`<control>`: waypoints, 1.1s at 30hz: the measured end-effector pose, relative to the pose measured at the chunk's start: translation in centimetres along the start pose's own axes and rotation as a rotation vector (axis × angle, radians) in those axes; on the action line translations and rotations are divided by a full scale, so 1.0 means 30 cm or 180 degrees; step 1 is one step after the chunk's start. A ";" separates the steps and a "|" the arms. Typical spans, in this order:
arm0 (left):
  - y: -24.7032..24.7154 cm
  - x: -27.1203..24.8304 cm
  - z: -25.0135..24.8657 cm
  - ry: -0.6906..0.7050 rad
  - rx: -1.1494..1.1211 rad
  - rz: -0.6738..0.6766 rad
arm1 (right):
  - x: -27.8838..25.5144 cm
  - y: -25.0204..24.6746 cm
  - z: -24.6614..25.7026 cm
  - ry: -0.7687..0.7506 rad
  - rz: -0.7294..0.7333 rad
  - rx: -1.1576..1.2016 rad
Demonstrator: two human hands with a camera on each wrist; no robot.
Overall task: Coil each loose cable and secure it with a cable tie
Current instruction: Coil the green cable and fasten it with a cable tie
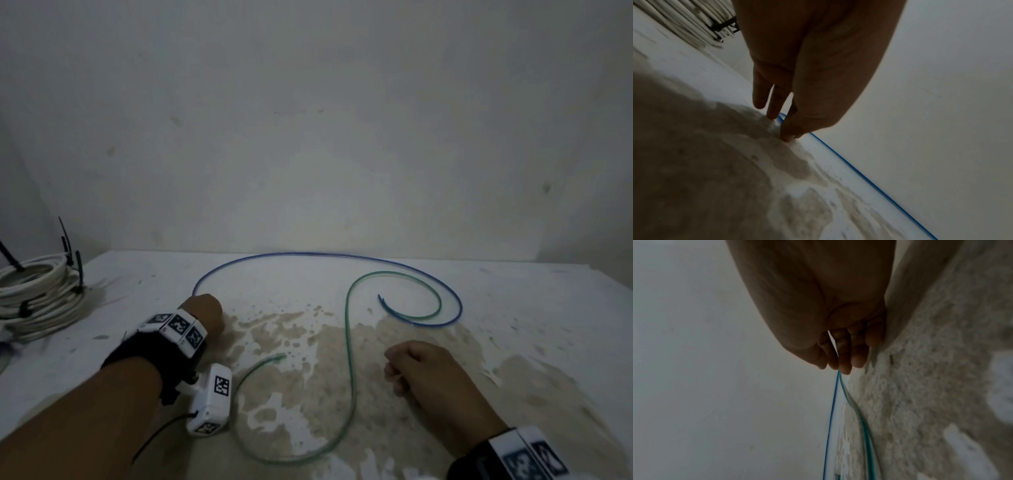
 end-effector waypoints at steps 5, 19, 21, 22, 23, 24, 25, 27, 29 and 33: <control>-0.024 -0.003 0.005 -0.0057 -0.0005 -0.0130 | -0.002 0.003 0.003 -0.0029 0.0018 0.0007; 0.023 -0.135 -0.137 0.0617 -0.1575 0.0206 | 0.000 0.008 0.001 -0.0220 0.0038 -0.0068; 0.002 -0.149 -0.134 0.0660 -0.1493 0.0087 | -0.001 0.011 0.001 -0.0231 0.0051 -0.0088; -0.024 -0.157 -0.126 0.0674 -0.1503 -0.0072 | 0.000 0.012 0.000 -0.0222 0.0048 -0.0106; -0.063 -0.167 -0.114 0.0689 -0.1585 -0.0303 | 0.000 0.011 -0.001 -0.0219 0.0032 -0.0120; -0.110 -0.180 -0.099 0.0703 -0.1729 -0.0572 | -0.001 0.008 0.002 -0.0229 0.0004 -0.0143; -0.157 -0.194 -0.082 0.0713 -0.1945 -0.0816 | -0.007 0.002 0.014 -0.0268 -0.0029 -0.0216; -0.241 -0.239 -0.060 0.0712 -0.2425 -0.1116 | -0.035 0.002 0.064 -0.0475 -0.0057 -0.0467; -0.309 -0.286 -0.049 0.0687 -0.2832 -0.1307 | -0.090 0.030 0.159 -0.0908 0.0022 -0.0732; -0.378 -0.381 -0.104 0.1014 -0.4695 -0.0833 | -0.219 0.160 0.368 -0.1820 0.0357 -0.1407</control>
Point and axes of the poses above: each hand's wrist, its own x-axis towards the middle knuckle, its own y-axis out of the palm, z = x × y, the point moved 10 cm from there along x, towards the middle knuckle, and after that the axes turned 12 degrees about -x, right-handed, at the moved point
